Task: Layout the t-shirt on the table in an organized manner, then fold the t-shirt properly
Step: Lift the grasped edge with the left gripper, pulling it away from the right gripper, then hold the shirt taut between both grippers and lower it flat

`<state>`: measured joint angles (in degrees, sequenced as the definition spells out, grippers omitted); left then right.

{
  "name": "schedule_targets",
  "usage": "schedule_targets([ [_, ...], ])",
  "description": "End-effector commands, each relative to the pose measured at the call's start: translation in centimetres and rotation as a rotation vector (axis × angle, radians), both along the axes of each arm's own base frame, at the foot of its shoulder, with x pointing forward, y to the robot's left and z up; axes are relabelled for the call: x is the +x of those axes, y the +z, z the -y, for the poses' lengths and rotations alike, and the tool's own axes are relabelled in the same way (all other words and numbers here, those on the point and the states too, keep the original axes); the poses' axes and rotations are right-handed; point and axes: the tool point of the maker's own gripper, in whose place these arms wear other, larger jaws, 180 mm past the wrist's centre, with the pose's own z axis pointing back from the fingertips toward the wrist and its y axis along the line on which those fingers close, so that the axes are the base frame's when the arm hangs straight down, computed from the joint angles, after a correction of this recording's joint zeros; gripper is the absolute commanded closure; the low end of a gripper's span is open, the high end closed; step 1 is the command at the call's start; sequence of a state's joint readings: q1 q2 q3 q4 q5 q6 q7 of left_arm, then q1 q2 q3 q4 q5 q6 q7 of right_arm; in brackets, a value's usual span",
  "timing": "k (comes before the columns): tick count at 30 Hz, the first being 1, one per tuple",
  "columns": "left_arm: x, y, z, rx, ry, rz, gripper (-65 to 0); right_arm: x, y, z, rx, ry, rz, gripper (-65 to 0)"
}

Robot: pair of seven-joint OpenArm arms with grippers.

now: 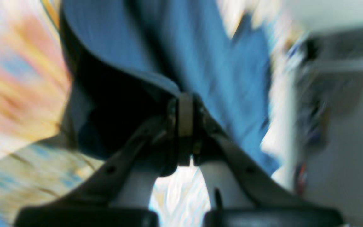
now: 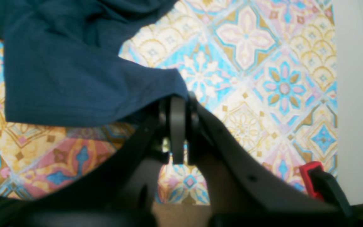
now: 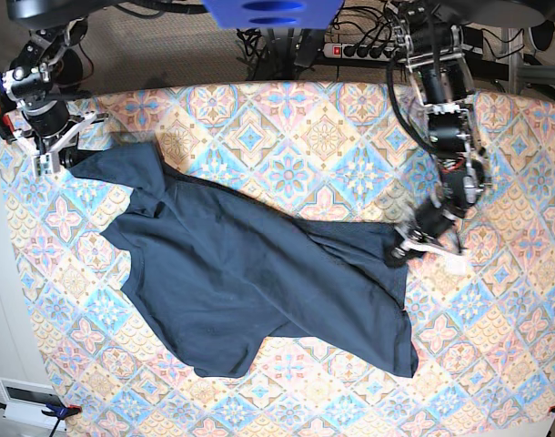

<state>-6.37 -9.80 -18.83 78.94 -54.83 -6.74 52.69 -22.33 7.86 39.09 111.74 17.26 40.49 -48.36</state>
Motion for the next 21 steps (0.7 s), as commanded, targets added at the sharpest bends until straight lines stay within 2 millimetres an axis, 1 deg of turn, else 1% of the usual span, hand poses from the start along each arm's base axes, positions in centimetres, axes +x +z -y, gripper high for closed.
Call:
schedule_targets([
  [1,1.4,2.6,-1.8,0.02,0.025,0.072,0.0,0.1,1.6,1.6,-0.037,-0.028,0.045,-0.6],
  [3,1.8,3.7,-3.9,0.031,0.059,0.097,0.0,-0.3,2.2,2.9,-0.056,-0.063,0.053,-0.6],
  [4,1.7,4.0,-4.9,0.047,0.069,0.099,0.0,-0.4,2.4,3.4,-0.062,-0.078,0.06,-0.6],
  [5,1.7,4.4,-5.6,0.055,0.072,0.104,0.0,-0.2,2.9,3.8,-0.07,-0.09,0.075,-0.6],
  [8,1.5,5.6,-7.2,0.044,0.065,0.112,0.0,0.3,4.7,5.6,-0.108,-0.118,0.116,-0.6],
  [12,1.0,6.9,-8.8,0.036,0.05,0.122,0.0,0.7,5.3,6.0,-0.128,-0.112,0.125,-0.6],
  [14,0.1,6.4,-9.5,0.047,0.049,0.102,0.0,0.6,5.2,5.9,-0.126,-0.109,0.12,-0.6],
  [15,-0.3,6.1,-9.6,0.046,0.045,0.092,0.0,0.6,5.1,5.8,-0.125,-0.108,0.12,-0.6],
  [18,-1.9,4.7,-9.4,0.043,-0.002,0.026,0.0,0.6,5.1,5.7,-0.123,-0.107,0.12,-0.6],
  [21,-4.1,2.5,-8.8,0.038,-0.055,-0.062,0.0,0.6,5.0,5.7,-0.121,-0.106,0.12,-0.6],
])
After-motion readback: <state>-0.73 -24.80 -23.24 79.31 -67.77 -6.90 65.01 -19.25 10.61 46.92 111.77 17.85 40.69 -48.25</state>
